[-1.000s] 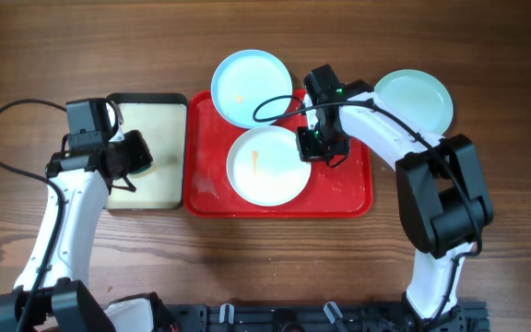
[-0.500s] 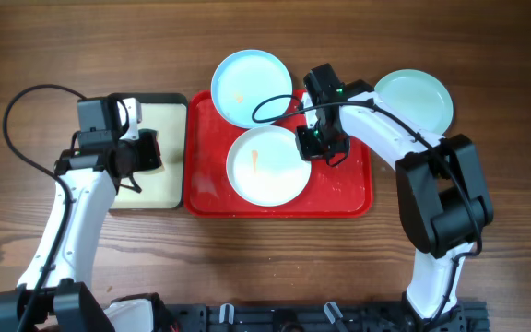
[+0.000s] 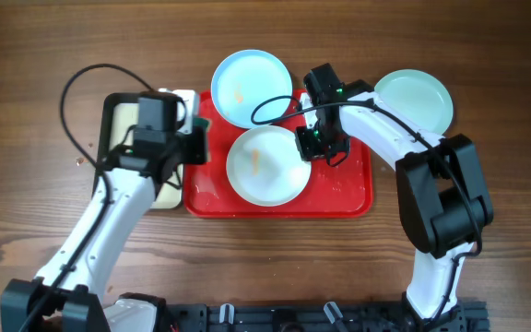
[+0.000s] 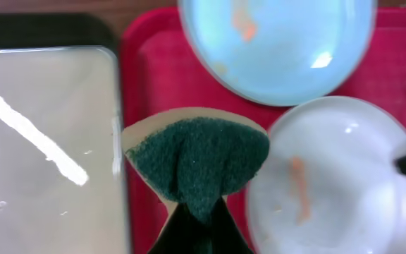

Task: Clean dirty plates on tray and stack at the side
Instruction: 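Move the sponge with the left gripper onto the white plate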

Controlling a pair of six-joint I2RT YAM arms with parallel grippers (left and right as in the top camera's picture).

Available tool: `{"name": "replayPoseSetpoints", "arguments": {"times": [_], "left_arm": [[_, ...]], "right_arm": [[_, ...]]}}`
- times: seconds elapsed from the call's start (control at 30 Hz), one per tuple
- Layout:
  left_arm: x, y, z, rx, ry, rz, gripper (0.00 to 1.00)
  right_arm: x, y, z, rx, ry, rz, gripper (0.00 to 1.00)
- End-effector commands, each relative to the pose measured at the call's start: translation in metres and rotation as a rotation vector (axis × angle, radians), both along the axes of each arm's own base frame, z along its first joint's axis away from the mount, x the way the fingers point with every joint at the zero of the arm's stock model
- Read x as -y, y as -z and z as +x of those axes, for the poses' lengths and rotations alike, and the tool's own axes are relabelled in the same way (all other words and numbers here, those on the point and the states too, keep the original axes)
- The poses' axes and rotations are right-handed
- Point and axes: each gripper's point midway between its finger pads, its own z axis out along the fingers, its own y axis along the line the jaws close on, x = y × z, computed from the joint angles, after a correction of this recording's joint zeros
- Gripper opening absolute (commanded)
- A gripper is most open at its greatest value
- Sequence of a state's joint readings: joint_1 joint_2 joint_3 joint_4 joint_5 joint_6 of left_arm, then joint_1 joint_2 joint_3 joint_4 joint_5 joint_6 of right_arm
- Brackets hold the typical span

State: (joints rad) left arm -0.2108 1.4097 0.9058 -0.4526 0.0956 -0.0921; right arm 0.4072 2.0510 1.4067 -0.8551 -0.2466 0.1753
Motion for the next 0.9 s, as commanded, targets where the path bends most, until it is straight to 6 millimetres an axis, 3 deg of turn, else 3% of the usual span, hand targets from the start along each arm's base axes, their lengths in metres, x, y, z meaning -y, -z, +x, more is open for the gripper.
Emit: {"name": "replayPoseSetpoints", "arguments": {"times": [0.0, 0.1, 0.27, 0.4, 0.6, 0.87], "left_arm": [[0.035, -0.008, -0.008, -0.009, -0.025, -0.106, 0.04], [0.054, 0.001, -0.015, -0.048, -0.01, -0.123, 0.04], [0.07, 0.024, -0.02, -0.104, 0.027, -0.103, 0.04], [0.08, 0.046, -0.018, -0.142, 0.03, -0.099, 0.04], [0.083, 0.068, -0.015, -0.182, 0.006, -0.097, 0.04], [0.081, 0.079, -0.016, -0.203, -0.001, -0.081, 0.04]], "right_arm": [[0.0, 0.006, -0.004, -0.015, -0.019, 0.002, 0.22], [0.0, 0.006, -0.004, -0.016, -0.019, 0.002, 0.22], [0.0, 0.006, -0.004, -0.017, -0.018, 0.001, 0.09], [0.0, 0.006, -0.004, -0.017, -0.018, 0.001, 0.06], [0.0, 0.006, -0.004, -0.018, -0.018, 0.001, 0.05], [0.0, 0.006, -0.005, -0.02, -0.018, 0.0, 0.04]]}}
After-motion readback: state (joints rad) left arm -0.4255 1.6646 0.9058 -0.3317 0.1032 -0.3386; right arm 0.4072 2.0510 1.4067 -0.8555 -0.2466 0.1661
